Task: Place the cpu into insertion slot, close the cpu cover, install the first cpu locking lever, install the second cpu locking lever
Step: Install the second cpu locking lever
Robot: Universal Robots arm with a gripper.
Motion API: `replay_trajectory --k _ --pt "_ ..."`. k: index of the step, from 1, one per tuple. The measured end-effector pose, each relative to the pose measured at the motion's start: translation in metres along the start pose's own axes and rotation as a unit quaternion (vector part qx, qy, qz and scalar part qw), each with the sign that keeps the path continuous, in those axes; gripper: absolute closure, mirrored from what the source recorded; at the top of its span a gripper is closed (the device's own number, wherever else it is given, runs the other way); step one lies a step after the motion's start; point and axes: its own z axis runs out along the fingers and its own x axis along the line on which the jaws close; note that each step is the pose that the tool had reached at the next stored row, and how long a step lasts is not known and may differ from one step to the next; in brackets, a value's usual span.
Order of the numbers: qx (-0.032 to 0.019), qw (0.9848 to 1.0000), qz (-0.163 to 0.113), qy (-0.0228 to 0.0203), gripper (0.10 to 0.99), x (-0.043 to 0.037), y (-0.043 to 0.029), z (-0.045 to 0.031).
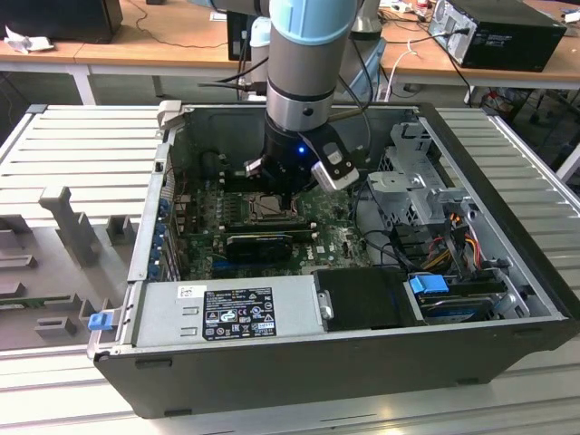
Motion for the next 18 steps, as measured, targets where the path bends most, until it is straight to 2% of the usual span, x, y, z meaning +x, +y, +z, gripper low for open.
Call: replay_trajectory --k 1,3,10,18 --pt "-0.0010 1.0000 0.000 -0.0002 0.980 0.0010 -0.0023 0.0005" --pt "-0.0073 1.0000 0.000 -0.0007 0.980 0.0032 -0.0052 0.0013" --pt "-0.0137 0.9999 0.000 -0.0013 0.980 0.0119 -0.0071 0.0034" --pt "-0.0145 0.9999 0.000 -0.0013 0.980 0.0164 -0.0074 0.0035"
